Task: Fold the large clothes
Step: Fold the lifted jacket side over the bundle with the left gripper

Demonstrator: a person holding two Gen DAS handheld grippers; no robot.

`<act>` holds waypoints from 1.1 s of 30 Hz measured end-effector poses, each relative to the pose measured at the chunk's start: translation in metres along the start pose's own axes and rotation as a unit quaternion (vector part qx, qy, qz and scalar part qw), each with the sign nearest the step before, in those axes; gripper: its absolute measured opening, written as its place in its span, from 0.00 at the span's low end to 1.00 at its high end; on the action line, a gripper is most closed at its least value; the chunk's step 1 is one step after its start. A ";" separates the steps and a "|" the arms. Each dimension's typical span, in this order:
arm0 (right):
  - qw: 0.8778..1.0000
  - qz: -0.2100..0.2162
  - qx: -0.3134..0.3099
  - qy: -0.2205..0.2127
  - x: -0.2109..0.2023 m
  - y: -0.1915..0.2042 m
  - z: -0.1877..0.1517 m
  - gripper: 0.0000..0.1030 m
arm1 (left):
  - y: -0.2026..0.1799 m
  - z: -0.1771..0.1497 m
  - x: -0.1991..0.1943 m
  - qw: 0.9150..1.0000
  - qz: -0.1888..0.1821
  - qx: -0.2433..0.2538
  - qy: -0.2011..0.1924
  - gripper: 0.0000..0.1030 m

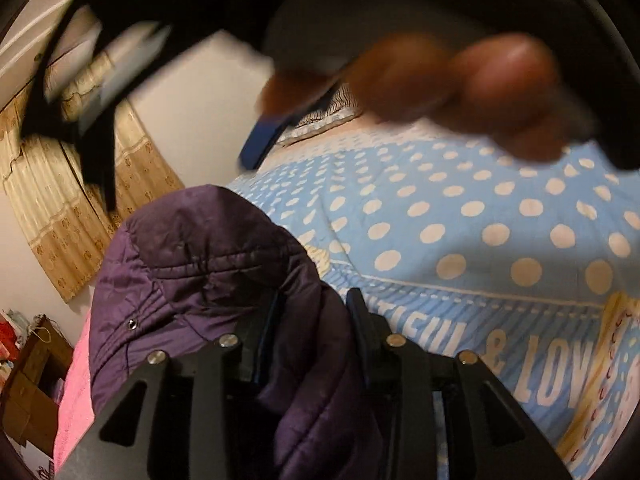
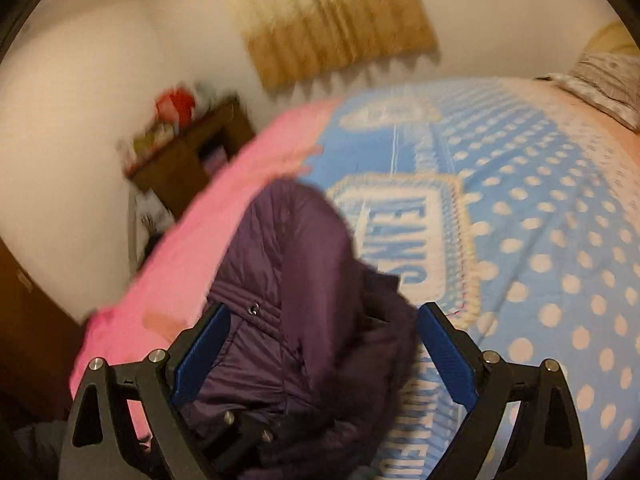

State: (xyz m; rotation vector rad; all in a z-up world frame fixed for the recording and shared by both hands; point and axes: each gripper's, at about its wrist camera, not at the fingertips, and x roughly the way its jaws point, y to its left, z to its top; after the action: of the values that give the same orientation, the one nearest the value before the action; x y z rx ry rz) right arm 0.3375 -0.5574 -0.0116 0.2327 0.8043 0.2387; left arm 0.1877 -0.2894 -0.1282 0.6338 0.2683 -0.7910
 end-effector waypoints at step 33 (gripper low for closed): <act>0.982 -0.095 0.104 -0.129 -0.048 0.018 -0.048 0.80 | 0.156 -0.045 -0.022 0.959 -0.031 -0.274 0.061 1.00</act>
State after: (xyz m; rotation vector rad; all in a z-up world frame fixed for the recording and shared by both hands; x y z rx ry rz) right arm 0.2681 -0.5489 -0.0054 0.3732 0.5873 -0.0564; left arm 0.2876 -0.1662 -0.0866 0.1496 0.5984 -0.6960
